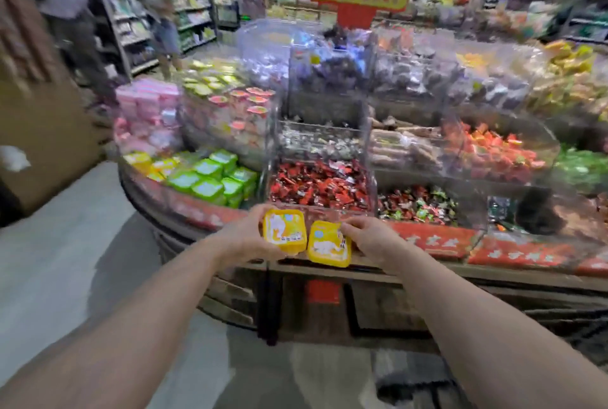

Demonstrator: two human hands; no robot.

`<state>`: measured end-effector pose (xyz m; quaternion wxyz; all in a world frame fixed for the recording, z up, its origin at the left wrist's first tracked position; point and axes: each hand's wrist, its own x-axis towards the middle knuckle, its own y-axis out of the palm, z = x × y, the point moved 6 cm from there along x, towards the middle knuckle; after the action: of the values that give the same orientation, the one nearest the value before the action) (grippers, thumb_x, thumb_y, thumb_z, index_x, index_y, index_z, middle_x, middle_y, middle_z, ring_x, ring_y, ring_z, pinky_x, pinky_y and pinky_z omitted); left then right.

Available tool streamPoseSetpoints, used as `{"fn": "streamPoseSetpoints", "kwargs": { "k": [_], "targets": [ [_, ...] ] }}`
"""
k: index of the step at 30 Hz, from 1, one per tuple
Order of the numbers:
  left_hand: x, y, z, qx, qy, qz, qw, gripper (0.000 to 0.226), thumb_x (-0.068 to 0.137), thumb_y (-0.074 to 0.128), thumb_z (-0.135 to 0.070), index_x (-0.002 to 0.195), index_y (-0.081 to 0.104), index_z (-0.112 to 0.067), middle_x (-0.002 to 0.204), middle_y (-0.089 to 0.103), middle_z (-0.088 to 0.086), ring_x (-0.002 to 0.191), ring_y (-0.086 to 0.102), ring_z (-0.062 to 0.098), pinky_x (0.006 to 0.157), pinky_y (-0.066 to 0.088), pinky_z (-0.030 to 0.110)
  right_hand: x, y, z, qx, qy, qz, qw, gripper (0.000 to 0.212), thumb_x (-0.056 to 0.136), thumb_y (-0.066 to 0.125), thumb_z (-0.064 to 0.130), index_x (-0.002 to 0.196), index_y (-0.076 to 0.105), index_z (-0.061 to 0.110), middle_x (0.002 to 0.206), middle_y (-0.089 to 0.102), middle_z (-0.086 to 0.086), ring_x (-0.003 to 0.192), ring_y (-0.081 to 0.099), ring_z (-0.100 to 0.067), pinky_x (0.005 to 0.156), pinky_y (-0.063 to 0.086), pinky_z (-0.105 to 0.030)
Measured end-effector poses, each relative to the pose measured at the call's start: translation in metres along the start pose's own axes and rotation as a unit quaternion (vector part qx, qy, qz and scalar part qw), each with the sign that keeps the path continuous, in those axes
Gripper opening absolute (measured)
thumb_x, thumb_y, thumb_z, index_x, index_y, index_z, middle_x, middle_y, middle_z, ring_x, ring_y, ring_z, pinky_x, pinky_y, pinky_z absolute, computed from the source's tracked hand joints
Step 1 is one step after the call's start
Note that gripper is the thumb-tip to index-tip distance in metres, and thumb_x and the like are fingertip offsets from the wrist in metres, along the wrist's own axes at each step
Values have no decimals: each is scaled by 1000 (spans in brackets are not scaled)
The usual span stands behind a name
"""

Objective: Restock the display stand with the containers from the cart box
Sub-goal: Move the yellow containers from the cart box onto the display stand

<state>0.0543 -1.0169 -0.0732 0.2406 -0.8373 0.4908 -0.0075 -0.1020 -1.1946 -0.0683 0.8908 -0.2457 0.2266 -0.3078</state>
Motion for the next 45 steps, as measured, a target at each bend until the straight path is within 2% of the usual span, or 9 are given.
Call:
{"fn": "streamPoseSetpoints", "kwargs": {
  "k": [3, 5, 9, 12, 15, 19, 29, 35, 45],
  "targets": [
    [-19, -99, 36, 15, 4, -47, 999, 78, 64, 86, -10, 124, 37, -25, 97, 61, -12, 74, 59, -8, 61, 46, 5, 30, 75, 82, -38, -51, 32, 997, 22, 97, 52, 30, 107, 68, 18, 76, 64, -4, 61, 57, -16, 54, 48, -24],
    [-28, -167, 61, 12, -4, -68, 998, 80, 61, 88, -13, 124, 39, -23, 102, 62, -10, 83, 62, -3, 65, 50, 9, 50, 129, 131, -12, -70, 61, 996, 24, 98, 52, 25, 108, 69, 11, 67, 54, -2, 50, 43, -11, 43, 36, -19],
    [-39, -281, 102, -9, -19, -92, 996, 101, 45, 91, -29, 133, 40, -26, 117, 63, -1, 101, 65, 13, 69, 55, 26, 82, 223, 207, 30, -72, 115, 990, 20, 98, 51, 26, 97, 68, 16, 70, 52, -7, 52, 47, -17, 54, 42, -29],
    [-34, -337, 119, -22, -23, -104, 994, 106, 43, 90, -28, 135, 38, -25, 119, 60, -1, 103, 64, 12, 77, 55, 28, 105, 263, 244, 27, -68, 96, 993, 16, 98, 51, 28, 94, 65, 22, 66, 54, -1, 45, 46, -10, 48, 41, -20],
    [-19, -370, 134, -56, -30, -116, 991, 99, 45, 87, -19, 132, 40, -22, 116, 59, 3, 96, 64, 14, 65, 54, 25, 129, 290, 267, 34, -65, 96, 993, 17, 98, 51, 29, 96, 66, 21, 64, 54, 0, 50, 47, -13, 56, 45, -26],
    [8, -401, 156, -83, -37, -134, 987, 104, 31, 85, -36, 126, 42, -28, 112, 59, 0, 92, 63, 12, 59, 51, 20, 177, 314, 285, 43, -50, 86, 994, 18, 97, 51, 25, 85, 64, 23, 67, 56, -1, 56, 52, -14, 56, 51, -25],
    [143, -484, 205, -87, -69, -145, 983, 84, 61, 88, -10, 129, 42, -25, 110, 63, 3, 97, 65, 17, 71, 57, 32, 332, 340, 319, 108, -21, 67, 992, 22, 98, 50, 16, 84, 67, 16, 62, 52, -4, 51, 45, -15, 47, 43, -23],
    [222, -519, 212, -22, -59, -146, 987, 90, 49, 90, -30, 125, 41, -30, 107, 65, -3, 96, 64, 13, 85, 54, 34, 412, 349, 326, 115, 13, 61, 991, 18, 97, 53, 22, 91, 68, 16, 70, 54, -7, 58, 49, -19, 60, 50, -33],
    [344, -571, 232, 28, 7, -50, 998, 88, 61, 87, -15, 133, 36, -23, 102, 61, -10, 91, 61, 6, 73, 46, 12, 489, 396, 298, 128, 125, -27, 983, 31, 96, 51, 21, 97, 65, -7, 69, 43, -10, 51, 37, -13, 49, 35, -24]
  ]
}}
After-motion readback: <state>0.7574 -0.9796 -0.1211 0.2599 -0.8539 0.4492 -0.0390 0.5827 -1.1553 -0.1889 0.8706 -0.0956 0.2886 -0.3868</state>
